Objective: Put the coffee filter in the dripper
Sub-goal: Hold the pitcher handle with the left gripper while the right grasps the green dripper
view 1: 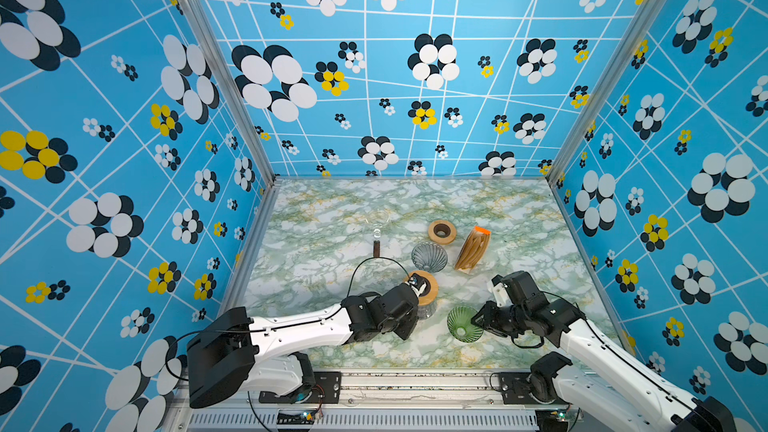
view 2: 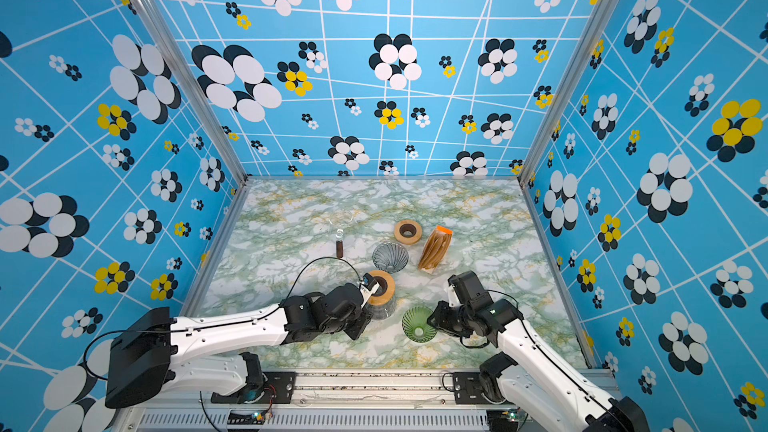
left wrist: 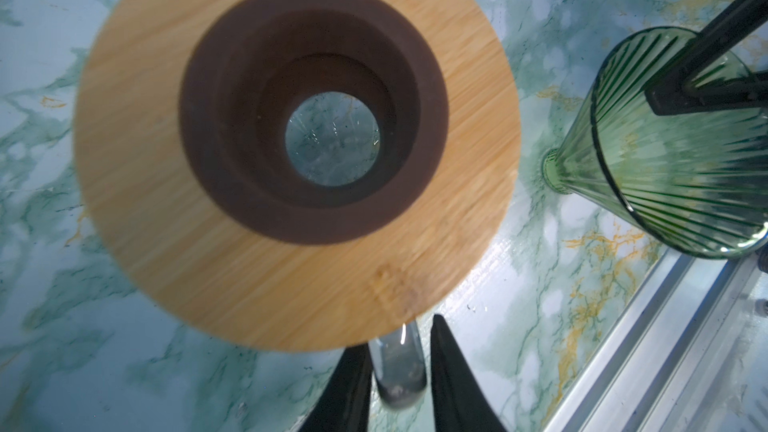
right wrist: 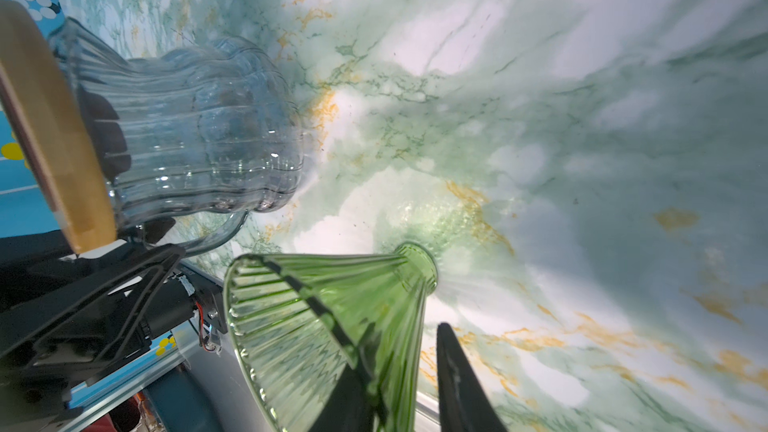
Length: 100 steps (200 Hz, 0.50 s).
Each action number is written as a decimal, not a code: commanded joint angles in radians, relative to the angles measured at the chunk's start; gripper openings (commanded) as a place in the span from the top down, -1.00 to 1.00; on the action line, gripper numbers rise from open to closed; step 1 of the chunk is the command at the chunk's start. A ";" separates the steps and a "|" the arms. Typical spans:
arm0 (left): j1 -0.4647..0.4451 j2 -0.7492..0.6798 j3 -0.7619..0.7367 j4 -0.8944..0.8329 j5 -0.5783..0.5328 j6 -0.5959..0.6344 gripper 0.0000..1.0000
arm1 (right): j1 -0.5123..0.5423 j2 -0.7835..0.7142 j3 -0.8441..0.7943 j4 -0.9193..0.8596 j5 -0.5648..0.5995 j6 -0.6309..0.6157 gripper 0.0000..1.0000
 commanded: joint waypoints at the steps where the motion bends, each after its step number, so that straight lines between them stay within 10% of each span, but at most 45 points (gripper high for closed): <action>1: -0.010 0.005 0.020 0.014 -0.008 0.005 0.47 | 0.010 0.009 -0.017 0.002 0.015 -0.005 0.48; 100: -0.010 0.011 0.024 0.009 -0.012 0.002 0.47 | 0.018 0.022 -0.014 0.015 0.026 -0.009 0.68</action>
